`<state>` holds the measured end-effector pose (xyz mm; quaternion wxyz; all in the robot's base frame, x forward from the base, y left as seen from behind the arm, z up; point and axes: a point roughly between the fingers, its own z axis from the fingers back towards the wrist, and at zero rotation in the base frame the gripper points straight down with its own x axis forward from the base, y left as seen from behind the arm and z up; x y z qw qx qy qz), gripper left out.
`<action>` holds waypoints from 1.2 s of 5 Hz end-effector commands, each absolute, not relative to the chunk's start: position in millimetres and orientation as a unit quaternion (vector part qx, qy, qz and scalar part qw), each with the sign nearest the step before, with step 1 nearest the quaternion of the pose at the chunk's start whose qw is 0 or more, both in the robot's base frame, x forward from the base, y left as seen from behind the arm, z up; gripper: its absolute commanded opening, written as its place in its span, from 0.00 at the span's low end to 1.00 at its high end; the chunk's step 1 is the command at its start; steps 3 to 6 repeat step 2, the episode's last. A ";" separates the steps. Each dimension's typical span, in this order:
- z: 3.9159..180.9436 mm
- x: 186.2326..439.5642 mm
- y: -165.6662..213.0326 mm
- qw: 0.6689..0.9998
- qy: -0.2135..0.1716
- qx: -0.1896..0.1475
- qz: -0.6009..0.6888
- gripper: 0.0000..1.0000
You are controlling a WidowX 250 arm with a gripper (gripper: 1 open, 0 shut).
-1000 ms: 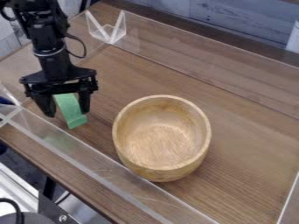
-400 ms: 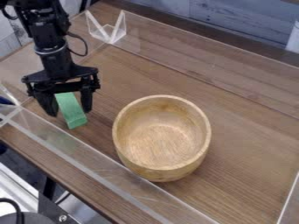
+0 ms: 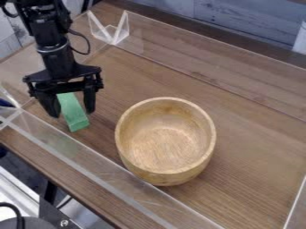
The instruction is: Remove the green block from inside the brown bowl and put it on the table
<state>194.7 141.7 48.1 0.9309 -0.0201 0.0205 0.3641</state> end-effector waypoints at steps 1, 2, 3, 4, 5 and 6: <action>60.0 206.1 147.7 0.932 -0.004 -0.015 0.363 1.00; 59.9 206.9 147.5 0.931 -0.003 -0.018 0.363 1.00; 59.9 206.9 147.5 0.931 -0.003 -0.018 0.363 1.00; 59.9 206.9 147.5 0.931 -0.003 -0.018 0.363 1.00; 59.9 206.9 147.5 0.931 -0.003 -0.018 0.363 1.00; 59.9 206.9 147.5 0.931 -0.003 -0.018 0.363 1.00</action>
